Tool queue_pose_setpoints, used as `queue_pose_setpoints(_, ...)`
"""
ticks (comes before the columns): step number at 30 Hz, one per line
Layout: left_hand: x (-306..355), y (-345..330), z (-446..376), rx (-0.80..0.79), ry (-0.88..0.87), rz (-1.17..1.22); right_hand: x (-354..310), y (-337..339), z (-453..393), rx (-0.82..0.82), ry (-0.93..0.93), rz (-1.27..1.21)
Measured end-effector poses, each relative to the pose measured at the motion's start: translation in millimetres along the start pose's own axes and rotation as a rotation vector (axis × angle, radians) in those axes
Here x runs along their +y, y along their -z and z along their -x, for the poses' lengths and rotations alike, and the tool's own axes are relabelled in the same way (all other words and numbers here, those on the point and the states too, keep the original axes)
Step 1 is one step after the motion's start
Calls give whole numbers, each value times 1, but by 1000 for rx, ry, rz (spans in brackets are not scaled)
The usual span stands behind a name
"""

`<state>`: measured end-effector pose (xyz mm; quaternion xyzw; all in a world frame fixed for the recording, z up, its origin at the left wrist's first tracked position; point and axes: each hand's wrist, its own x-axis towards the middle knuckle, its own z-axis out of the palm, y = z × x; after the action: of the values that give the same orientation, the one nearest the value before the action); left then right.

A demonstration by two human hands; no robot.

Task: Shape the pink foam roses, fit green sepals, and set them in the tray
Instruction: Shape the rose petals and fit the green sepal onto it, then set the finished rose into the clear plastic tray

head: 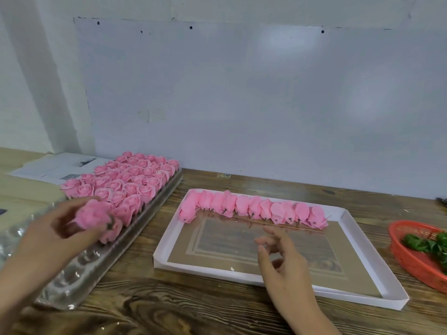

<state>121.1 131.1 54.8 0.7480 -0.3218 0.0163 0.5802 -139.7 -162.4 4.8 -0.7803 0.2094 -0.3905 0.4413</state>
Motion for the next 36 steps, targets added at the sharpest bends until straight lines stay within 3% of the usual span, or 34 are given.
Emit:
queue_pose_setpoints(4, -56, 48, -8, -72, 45, -82, 0, 0, 0, -8, -12, -8)
queue_pose_setpoints(8, -85, 49, -9, -166, 86, -200, 1, 1, 0, -8, -9, -9)
queue_pose_setpoints(12, -95, 35, -10, -173, 36, -304, 1, 1, 0, -6, -18, -4)
queue_pose_setpoints(22, -135, 59, -15, -197, 209, -353, 0, 1, 0, 7, -14, 24)
queue_pose_setpoints(28, -128, 58, -16, -242, 173, -449, -2, 1, 0, 12, -5, 41)
queue_pose_setpoints(36, -134, 64, -20, -226, 176, -394, -3, 2, 0, 5, -9, 43)
